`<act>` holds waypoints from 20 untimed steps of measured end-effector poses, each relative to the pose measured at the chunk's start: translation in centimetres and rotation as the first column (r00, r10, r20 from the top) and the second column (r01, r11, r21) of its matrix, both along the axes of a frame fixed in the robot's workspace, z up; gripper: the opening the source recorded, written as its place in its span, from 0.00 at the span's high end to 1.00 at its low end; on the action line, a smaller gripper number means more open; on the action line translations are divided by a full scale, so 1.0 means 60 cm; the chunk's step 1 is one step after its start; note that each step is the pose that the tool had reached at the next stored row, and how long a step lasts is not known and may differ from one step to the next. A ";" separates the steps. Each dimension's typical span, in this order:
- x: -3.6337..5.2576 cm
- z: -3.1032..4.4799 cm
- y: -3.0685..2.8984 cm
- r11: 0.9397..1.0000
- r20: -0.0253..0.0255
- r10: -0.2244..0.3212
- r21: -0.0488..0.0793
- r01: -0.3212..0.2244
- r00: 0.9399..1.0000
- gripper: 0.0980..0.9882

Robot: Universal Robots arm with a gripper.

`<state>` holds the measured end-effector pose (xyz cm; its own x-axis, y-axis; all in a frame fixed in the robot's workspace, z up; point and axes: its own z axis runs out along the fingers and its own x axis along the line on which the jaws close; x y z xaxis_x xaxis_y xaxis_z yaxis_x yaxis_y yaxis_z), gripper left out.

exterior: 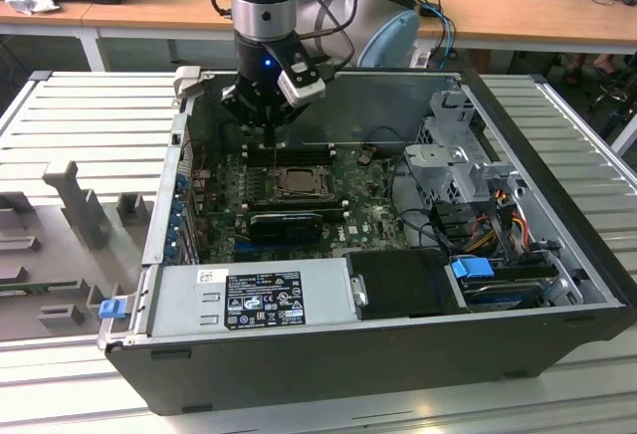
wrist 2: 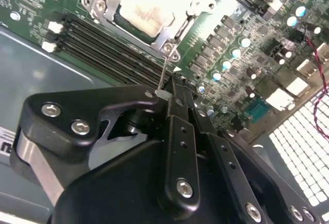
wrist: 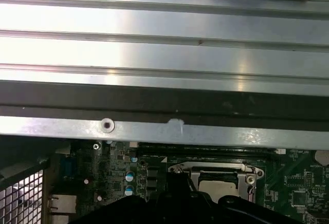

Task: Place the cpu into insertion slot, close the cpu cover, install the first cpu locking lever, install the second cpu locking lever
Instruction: 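Install the first cpu locking lever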

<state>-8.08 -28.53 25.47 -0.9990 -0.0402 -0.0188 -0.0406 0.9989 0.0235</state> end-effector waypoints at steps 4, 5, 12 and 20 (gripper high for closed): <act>0.008 -0.001 0.0000 1.000 0.000 0.000 0.000 0.000 1.000 0.99; 0.009 -0.001 -0.0001 1.000 0.000 0.000 0.000 0.000 1.000 0.99; 0.017 -0.004 0.0000 1.000 0.000 0.000 0.000 0.000 1.000 0.99; 0.029 -0.013 0.0001 0.999 0.000 0.000 0.050 0.000 1.000 0.99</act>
<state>-6.34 -28.52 24.69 -0.9990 -0.0391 -0.0210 -0.0406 0.9964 0.0739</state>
